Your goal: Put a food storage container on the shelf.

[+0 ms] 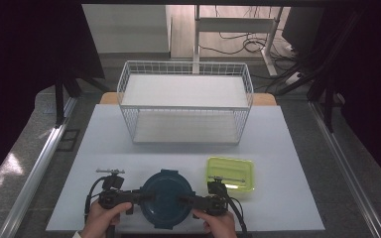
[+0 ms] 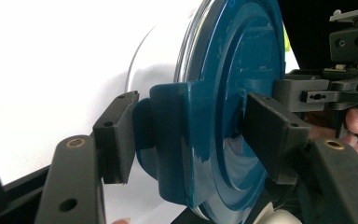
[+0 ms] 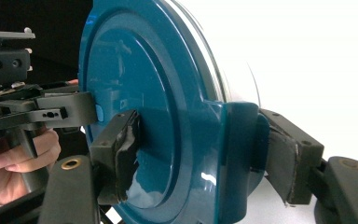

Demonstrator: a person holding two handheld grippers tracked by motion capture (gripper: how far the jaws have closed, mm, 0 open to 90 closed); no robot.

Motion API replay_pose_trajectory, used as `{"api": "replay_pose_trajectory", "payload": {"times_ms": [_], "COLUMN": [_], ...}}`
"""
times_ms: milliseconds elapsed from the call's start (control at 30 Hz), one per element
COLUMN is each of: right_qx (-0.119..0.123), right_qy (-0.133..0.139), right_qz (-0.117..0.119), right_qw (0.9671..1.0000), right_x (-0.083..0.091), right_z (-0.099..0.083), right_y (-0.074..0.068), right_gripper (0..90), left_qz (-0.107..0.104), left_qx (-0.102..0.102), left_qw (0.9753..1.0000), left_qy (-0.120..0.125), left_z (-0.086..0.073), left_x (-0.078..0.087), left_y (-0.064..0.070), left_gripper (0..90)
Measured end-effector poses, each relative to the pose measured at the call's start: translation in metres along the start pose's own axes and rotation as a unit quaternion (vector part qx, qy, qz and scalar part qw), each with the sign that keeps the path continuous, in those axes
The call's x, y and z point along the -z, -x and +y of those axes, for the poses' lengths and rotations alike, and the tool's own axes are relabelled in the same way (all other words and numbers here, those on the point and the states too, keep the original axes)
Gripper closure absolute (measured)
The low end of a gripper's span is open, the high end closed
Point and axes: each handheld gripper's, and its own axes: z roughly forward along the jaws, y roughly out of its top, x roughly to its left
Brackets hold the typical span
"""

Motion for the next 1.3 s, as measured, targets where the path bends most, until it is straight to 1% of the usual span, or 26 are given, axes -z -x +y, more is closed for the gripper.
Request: {"api": "replay_pose_trajectory", "payload": {"times_ms": [100,400,500,633,800,1033,1300], "right_qx": [0.001,0.018,0.025,0.027,0.035,0.047,0.068], "right_qy": [0.0,0.007,0.009,0.013,0.014,0.018,0.026], "right_qz": [-0.001,-0.006,-0.008,-0.008,-0.012,-0.011,-0.01], "right_qw": [1.0,0.9998,0.9996,0.9995,0.9992,0.9987,0.9973], "right_x": [0.001,0.006,0.008,0.011,0.015,0.022,0.029], "right_z": [0.0,0.003,0.005,0.007,0.011,0.023,0.041], "right_y": [-0.001,-0.006,-0.007,-0.008,-0.009,-0.012,-0.021], "right_gripper": [32.9,32.9,32.9,32.9,32.9,32.9,32.9], "left_qz": [0.001,-0.003,-0.005,-0.005,-0.008,-0.008,-0.006], "left_qx": [-0.002,-0.008,-0.011,-0.018,-0.02,-0.029,-0.038], "left_qw": [1.0,1.0,0.9999,0.9998,0.9997,0.9994,0.9988], "left_qy": [-0.002,0.005,0.005,0.006,0.005,0.015,0.029], "left_z": [0.0,0.002,0.004,0.007,0.011,0.022,0.038], "left_x": [0.0,0.002,0.002,0.002,0.001,0.003,0.009], "left_y": [0.001,0.004,0.006,0.01,0.012,0.019,0.028], "left_gripper": [37.9,37.9,37.9,37.9,38.0,38.0,38.0]}}
